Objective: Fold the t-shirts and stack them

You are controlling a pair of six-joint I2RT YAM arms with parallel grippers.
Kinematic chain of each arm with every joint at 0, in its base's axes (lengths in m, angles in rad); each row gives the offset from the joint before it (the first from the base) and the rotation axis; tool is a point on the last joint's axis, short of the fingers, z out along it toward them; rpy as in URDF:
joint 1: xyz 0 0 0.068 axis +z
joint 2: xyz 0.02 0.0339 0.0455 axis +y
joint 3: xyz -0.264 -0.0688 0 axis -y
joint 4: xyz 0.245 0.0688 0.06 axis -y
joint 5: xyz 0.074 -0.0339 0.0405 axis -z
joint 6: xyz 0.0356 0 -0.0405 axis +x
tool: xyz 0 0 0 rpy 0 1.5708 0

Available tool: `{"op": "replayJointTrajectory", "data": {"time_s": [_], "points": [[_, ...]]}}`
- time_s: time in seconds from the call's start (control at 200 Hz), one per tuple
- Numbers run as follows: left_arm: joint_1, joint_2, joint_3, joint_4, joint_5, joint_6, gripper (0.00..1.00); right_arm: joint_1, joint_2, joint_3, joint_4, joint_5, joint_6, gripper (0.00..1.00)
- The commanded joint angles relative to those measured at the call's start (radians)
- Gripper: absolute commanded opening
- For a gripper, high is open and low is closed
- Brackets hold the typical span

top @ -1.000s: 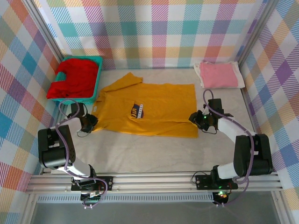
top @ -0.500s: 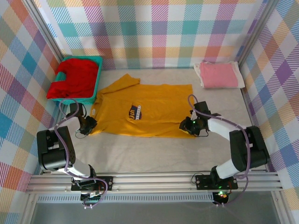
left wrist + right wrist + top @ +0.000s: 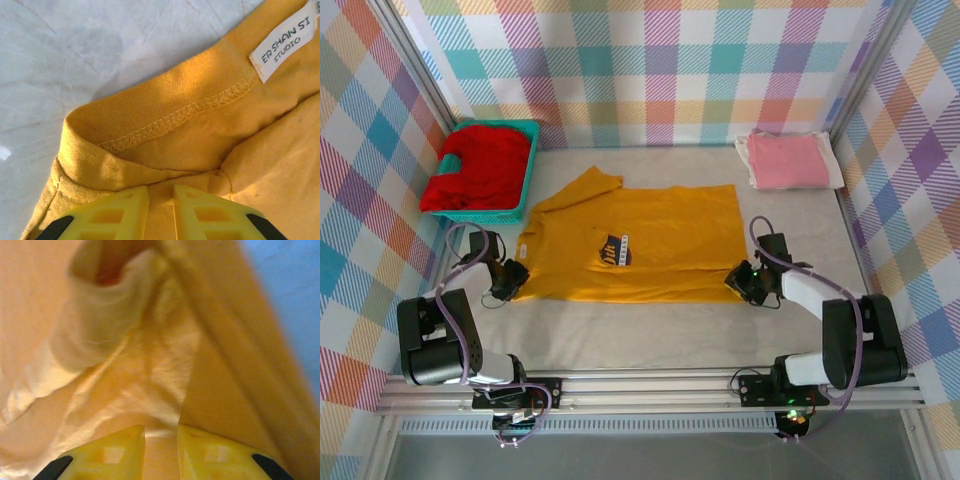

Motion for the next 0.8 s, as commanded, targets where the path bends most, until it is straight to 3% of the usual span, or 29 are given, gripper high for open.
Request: {"op": "replayJointTrajectory", "data": {"time_s": [0.0, 0.095, 0.34, 0.5, 0.58, 0.795], "points": [[0.015, 0.003, -0.046, -0.122, -0.005, 0.017, 0.23, -0.064, -0.059, -0.028, -0.105, 0.056, -0.001, 0.24], [0.01, -0.012, -0.061, -0.12, 0.018, 0.019, 0.23, -0.116, -0.091, -0.025, -0.128, 0.026, -0.033, 0.24], [-0.08, -0.19, -0.019, -0.236, 0.012, -0.016, 0.27, -0.09, -0.167, 0.093, -0.194, -0.012, -0.129, 0.26], [-0.093, -0.344, 0.026, -0.287, -0.099, -0.025, 0.34, -0.037, -0.129, 0.168, -0.214, -0.028, -0.147, 0.26], [-0.124, -0.327, 0.085, -0.284, -0.104, 0.006, 0.33, -0.015, -0.07, 0.199, -0.198, -0.029, -0.147, 0.26], [-0.315, -0.159, 0.209, -0.216, -0.101, 0.014, 0.33, 0.013, 0.079, 0.264, -0.142, -0.031, -0.11, 0.29]]}}
